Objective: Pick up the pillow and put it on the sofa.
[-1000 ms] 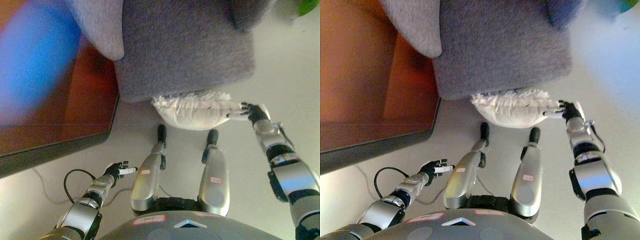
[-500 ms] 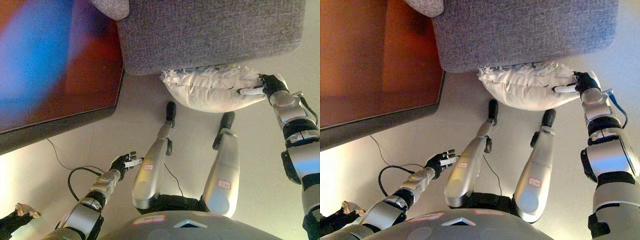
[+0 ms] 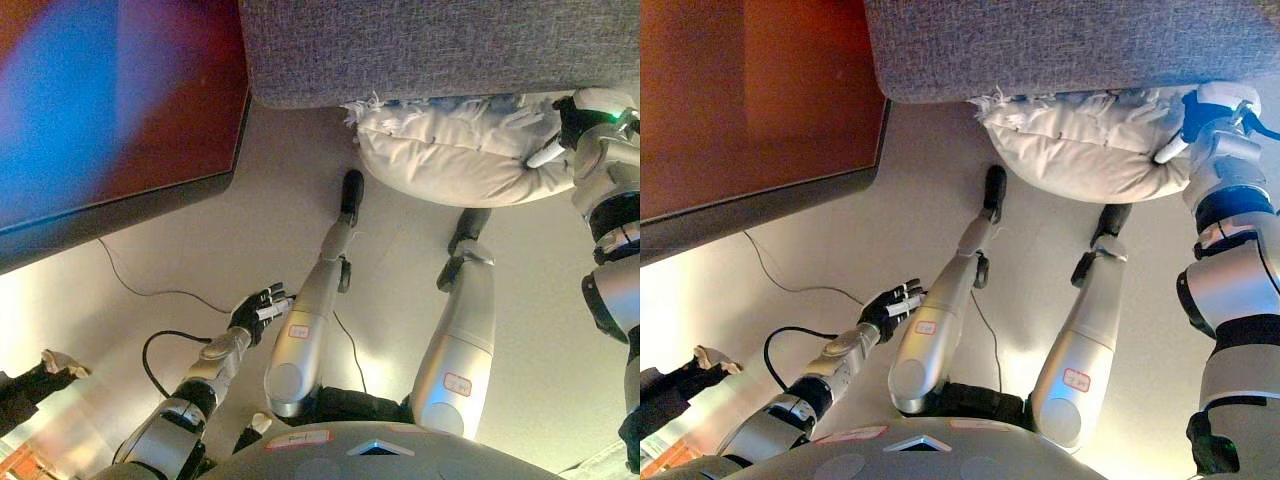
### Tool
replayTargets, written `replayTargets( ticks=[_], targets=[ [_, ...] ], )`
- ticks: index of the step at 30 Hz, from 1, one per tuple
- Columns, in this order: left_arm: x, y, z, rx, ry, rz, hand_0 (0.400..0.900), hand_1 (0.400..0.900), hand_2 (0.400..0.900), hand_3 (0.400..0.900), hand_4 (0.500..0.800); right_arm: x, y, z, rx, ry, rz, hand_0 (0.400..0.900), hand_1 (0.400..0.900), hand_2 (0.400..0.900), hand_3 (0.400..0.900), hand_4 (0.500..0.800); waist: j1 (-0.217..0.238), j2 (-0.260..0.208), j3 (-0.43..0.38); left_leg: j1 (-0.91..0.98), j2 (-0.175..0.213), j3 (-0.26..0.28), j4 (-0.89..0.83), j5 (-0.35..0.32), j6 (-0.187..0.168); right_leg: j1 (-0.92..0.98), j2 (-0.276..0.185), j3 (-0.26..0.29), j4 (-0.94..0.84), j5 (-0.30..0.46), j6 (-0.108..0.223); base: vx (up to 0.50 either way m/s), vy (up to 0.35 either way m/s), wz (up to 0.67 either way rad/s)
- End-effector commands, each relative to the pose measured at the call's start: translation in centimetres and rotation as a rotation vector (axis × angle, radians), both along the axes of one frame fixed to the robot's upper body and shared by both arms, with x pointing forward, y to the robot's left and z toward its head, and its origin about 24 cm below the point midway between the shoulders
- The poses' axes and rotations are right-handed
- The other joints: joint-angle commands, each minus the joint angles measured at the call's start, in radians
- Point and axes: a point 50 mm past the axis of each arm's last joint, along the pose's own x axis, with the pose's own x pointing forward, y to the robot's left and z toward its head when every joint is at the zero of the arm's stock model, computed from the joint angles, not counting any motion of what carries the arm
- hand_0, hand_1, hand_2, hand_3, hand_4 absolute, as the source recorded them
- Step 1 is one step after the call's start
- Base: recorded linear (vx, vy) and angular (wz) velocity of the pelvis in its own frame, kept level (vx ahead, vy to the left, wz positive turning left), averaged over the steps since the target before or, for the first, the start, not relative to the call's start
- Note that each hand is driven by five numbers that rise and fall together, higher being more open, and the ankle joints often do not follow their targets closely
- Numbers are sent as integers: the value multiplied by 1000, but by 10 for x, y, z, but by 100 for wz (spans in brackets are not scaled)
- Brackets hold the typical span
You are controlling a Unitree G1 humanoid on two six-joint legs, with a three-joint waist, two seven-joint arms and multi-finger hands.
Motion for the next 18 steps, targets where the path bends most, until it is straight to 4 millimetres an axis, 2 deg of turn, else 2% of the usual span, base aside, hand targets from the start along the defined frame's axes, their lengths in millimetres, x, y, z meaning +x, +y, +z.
replayTargets(
  ticks=[1,4,5,6,7,10,15,18],
  targets=[
    [-39,29,-10,54,92,78,900,900,900,900,800,-3,-18,97,-239,-171,-55,900,900,900,900,800,18,128,44,-24,23,-7,128,-116,12,-11,-7,57,-206,184,26,-43,-3,4],
    [-38,29,-8,49,71,84,900,900,900,900,800,3,-7,105,-188,-156,-31,900,900,900,900,800,33,135,44,-53,26,-13,128,-107,11,-33,-7,59,-204,183,26,-46,1,6],
    [-38,29,-7,48,66,86,900,900,900,900,800,4,-5,106,-161,-147,-24,847,847,847,847,768,37,135,44,-61,27,-15,129,-105,11,-40,-6,60,-203,182,26,-46,-4,6],
    [-39,30,-6,47,59,89,900,900,900,900,800,7,0,107,-101,-149,-2,535,535,535,535,581,45,136,44,-73,28,-18,131,-102,10,-50,-5,60,-198,180,25,-44,-5,5],
    [-39,30,-6,45,56,89,900,900,900,900,800,9,4,108,-55,-168,17,400,400,400,400,500,50,137,44,-78,29,-19,133,-101,10,-55,-4,61,-196,178,23,-48,-10,6],
    [-44,34,-5,45,51,81,900,900,900,900,800,14,14,112,64,-212,79,400,400,400,400,500,64,133,44,-89,32,-25,140,-100,9,-54,-4,54,-198,175,22,-42,-30,2],
    [-50,37,-6,61,49,64,900,900,900,900,800,16,22,113,121,-235,162,400,400,400,400,500,72,112,44,-71,50,-18,115,-92,3,-15,-6,28,-237,186,29,-21,-40,-6],
    [-51,37,-6,50,39,63,900,900,900,900,800,15,20,112,144,-223,189,400,400,400,400,500,66,103,44,-42,61,-3,97,-91,-2,16,-9,15,-260,194,32,-2,19,-10]
  ],
)
